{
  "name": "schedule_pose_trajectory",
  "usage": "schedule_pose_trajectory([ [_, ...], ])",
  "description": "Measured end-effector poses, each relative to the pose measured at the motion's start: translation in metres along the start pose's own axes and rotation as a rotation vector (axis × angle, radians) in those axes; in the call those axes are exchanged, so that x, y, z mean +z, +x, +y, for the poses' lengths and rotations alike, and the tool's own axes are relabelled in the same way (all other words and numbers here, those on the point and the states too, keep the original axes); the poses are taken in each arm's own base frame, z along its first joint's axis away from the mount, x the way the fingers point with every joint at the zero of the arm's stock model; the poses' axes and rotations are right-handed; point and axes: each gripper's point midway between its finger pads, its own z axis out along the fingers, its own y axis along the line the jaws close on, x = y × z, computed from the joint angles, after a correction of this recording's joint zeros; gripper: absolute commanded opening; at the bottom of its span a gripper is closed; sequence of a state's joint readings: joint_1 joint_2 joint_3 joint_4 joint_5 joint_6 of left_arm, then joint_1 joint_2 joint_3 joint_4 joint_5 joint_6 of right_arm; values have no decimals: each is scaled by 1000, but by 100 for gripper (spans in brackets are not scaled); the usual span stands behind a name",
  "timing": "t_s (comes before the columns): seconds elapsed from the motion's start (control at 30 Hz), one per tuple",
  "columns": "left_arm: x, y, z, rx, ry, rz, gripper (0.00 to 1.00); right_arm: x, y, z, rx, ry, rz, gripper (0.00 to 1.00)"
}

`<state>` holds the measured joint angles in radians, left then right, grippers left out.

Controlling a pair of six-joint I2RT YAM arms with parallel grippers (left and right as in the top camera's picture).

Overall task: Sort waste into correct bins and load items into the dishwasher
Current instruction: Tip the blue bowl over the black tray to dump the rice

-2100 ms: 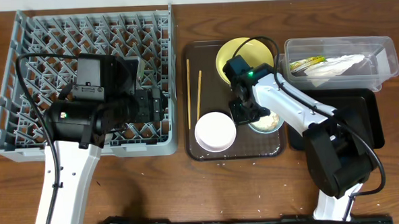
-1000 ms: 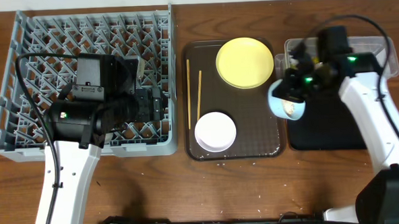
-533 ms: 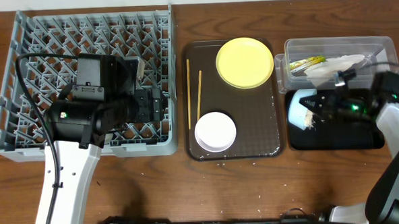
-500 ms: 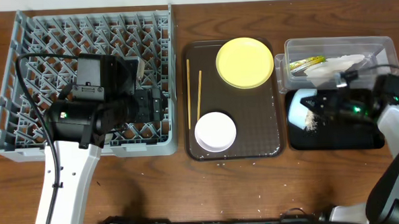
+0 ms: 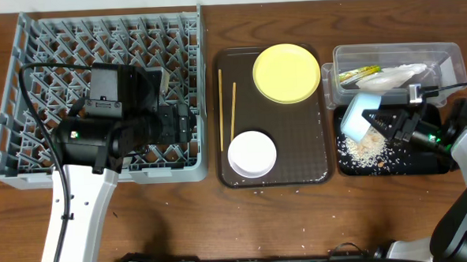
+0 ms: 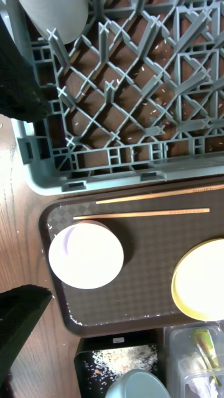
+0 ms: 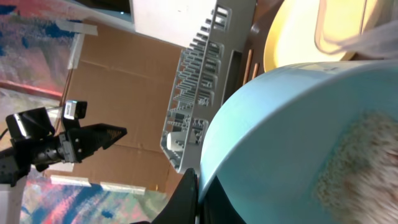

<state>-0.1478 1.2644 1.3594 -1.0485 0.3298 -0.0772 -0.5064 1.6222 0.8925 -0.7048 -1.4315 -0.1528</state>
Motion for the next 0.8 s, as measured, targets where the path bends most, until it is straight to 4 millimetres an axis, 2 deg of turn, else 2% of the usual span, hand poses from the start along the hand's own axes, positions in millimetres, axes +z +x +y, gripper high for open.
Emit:
schedule_pose_trajectory([
  [0.2,0,0,0,0,0,0,86,0,3,-4,-24,22,8,1],
  [0.47,0,0,0,0,0,0,86,0,1,5,-33,-28,-3,1],
  [0.8,0,0,0,0,0,0,86,0,0,-8,33,42,4,1],
])
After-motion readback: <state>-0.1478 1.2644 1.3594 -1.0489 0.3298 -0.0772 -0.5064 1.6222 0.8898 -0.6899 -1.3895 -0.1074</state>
